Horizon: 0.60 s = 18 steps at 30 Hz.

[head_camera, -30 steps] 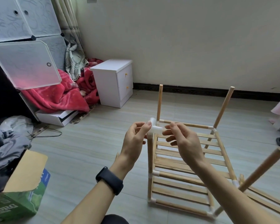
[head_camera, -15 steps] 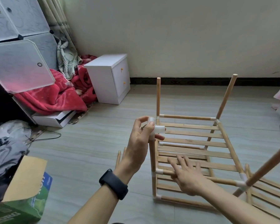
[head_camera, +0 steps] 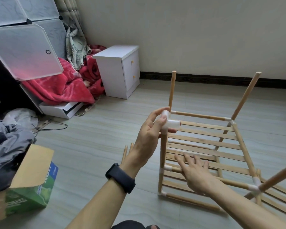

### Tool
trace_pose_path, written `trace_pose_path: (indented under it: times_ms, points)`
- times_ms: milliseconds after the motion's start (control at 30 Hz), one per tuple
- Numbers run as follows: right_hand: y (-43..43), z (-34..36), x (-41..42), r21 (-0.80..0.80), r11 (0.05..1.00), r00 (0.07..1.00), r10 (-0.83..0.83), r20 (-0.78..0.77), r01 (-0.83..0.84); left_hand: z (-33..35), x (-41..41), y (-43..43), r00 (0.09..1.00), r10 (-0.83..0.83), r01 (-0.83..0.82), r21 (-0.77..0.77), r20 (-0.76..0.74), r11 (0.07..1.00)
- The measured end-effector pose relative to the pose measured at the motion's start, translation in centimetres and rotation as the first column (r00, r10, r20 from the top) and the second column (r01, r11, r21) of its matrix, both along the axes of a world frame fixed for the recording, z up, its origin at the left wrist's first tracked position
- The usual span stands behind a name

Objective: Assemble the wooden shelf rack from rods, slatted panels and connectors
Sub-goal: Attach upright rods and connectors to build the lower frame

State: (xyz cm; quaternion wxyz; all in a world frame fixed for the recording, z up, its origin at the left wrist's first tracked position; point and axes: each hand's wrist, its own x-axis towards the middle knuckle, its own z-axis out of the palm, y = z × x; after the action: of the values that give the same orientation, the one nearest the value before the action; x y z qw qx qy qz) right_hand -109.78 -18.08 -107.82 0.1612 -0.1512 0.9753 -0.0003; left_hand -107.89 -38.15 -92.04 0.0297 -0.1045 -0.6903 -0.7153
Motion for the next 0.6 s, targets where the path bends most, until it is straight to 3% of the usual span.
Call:
trace_pose_path:
  times_ms: [67,133,200,267,367,433,533,600]
  points:
    - [-0.3,0.1,-0.3,-0.006,1.0,1.0,0.006,0.007,-0.006,-1.6,0.1,-2.2,0.997,0.056,-0.057,0.033,0.053,0.998]
    - [-0.4,0.2,-0.7,0.005,1.0,1.0,0.001,0.0,-0.001,-4.5,0.5,-5.2,0.959,0.208,-0.216,0.019,0.191,0.976]
    - [-0.7,-0.1,-1.3,0.012,1.0,1.0,-0.002,-0.004,0.002,-8.6,1.2,-8.9,0.849,0.413,-0.385,-0.148,0.331,0.911]
    - [-1.2,-0.5,-1.8,0.017,1.0,1.0,0.007,-0.014,-0.007,-13.7,2.8,-13.2,0.712,0.565,-0.41,-0.406,0.417,0.817]
    - [-2.3,-1.2,-2.3,0.019,1.0,0.999,0.015,-0.03,-0.015,-21.3,7.0,-18.7,0.551,0.679,-0.162,-0.737,0.484,0.657]
    - [-2.9,-1.4,-2.5,0.045,0.999,0.999,0.025,-0.043,-0.023,-25.1,10.1,-20.7,0.42,0.739,0.025,-0.821,0.527,0.571]
    - [-3.6,-1.3,-2.5,0.04,0.999,0.999,0.03,-0.046,-0.028,-28.8,13.8,-21.4,0.263,0.757,0.143,-0.8,0.599,0.583]
    - [-3.9,-1.3,-2.4,0.036,0.999,0.998,0.031,-0.054,-0.029,-30.4,15.3,-20.8,0.256,0.72,0.16,-0.762,0.645,0.627]
